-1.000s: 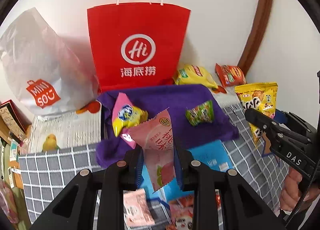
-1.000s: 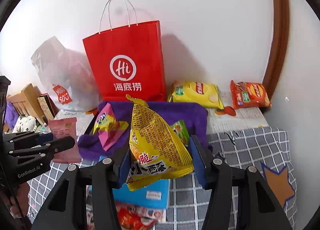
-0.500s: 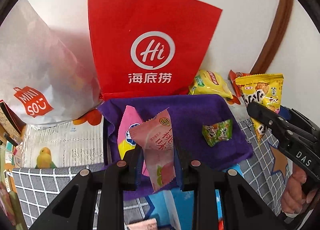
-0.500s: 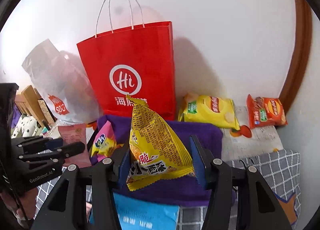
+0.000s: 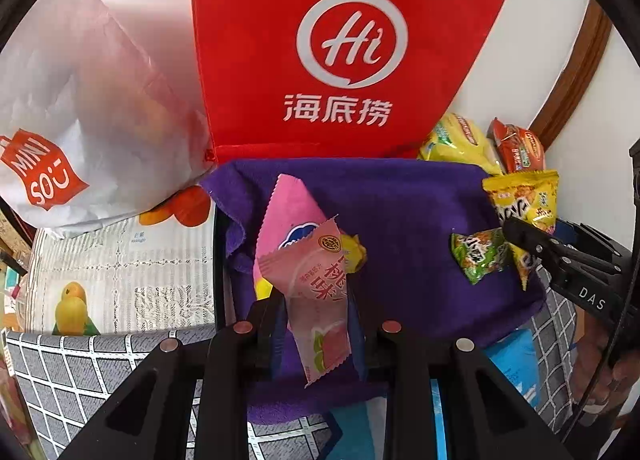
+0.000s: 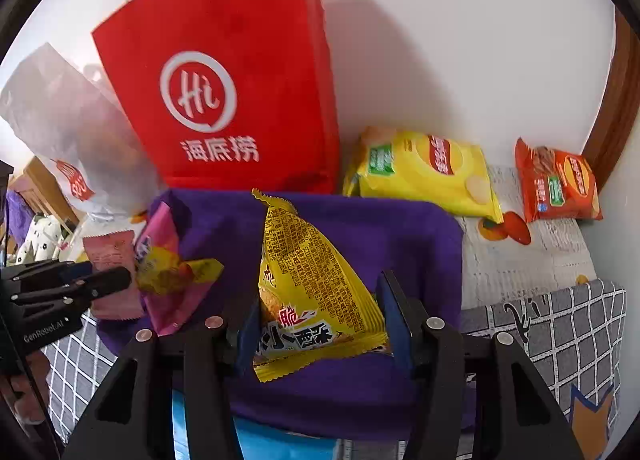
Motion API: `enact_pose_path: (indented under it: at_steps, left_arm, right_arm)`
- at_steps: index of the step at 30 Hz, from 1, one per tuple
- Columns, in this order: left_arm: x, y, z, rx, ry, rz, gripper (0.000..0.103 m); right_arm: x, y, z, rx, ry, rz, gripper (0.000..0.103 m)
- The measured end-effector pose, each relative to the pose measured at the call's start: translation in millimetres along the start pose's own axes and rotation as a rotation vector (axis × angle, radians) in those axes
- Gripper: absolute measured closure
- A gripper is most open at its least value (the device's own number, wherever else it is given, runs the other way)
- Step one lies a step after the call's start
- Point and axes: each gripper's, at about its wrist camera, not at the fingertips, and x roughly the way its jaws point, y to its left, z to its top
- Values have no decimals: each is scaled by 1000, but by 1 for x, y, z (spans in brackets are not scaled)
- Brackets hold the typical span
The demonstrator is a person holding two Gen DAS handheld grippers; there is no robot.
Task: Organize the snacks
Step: 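Carry the pink snack and the yellow bag over the purple towel with both tools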
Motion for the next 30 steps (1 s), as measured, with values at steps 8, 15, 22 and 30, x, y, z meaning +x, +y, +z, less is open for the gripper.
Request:
enact_pose_path:
  at_steps: [8, 15, 22, 30]
  left_arm:
    - [2, 1, -1, 3, 7, 1, 78]
    - [3, -2, -1, 9, 9, 5, 78]
    - [7, -3, -2, 13, 28, 8, 78]
    - [14, -5, -5, 12, 57, 7, 78]
  right_arm:
    - [9, -13, -3, 8, 47, -26, 50]
    - [3, -5, -4, -27, 49, -33, 50]
    - [5, -6, -5, -29, 68, -46, 50]
    - [11, -9, -7, -22, 97, -54, 50]
